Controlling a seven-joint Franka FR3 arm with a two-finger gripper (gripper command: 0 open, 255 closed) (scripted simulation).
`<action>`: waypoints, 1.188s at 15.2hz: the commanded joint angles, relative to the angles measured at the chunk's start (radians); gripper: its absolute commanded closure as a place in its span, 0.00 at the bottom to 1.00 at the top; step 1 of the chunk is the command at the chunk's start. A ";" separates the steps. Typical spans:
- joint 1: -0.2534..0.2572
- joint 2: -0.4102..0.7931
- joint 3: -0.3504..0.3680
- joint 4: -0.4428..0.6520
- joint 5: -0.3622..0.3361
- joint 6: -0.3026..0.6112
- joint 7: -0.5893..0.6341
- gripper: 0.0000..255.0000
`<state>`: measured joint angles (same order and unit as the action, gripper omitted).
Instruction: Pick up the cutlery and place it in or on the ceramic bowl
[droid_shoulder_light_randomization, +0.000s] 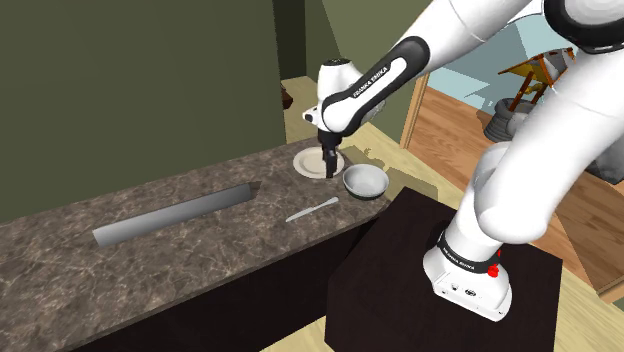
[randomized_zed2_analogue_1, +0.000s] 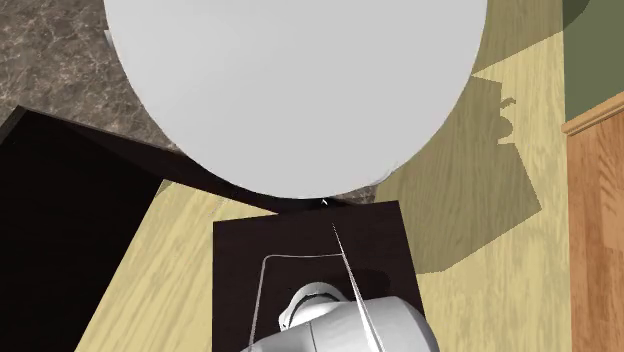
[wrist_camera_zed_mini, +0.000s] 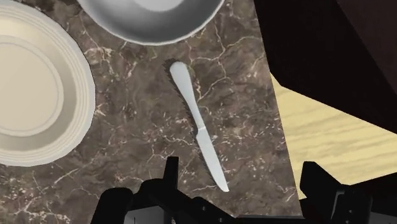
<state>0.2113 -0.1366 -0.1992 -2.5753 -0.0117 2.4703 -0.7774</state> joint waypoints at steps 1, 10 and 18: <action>0.014 0.081 -0.004 0.013 0.017 0.064 -0.070 0.00; 0.012 0.456 0.067 0.133 0.106 0.303 -0.358 0.00; -0.014 0.626 0.112 0.198 0.117 0.405 -0.422 0.00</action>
<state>0.1995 0.4714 -0.0907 -2.3857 0.1032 2.8663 -1.1979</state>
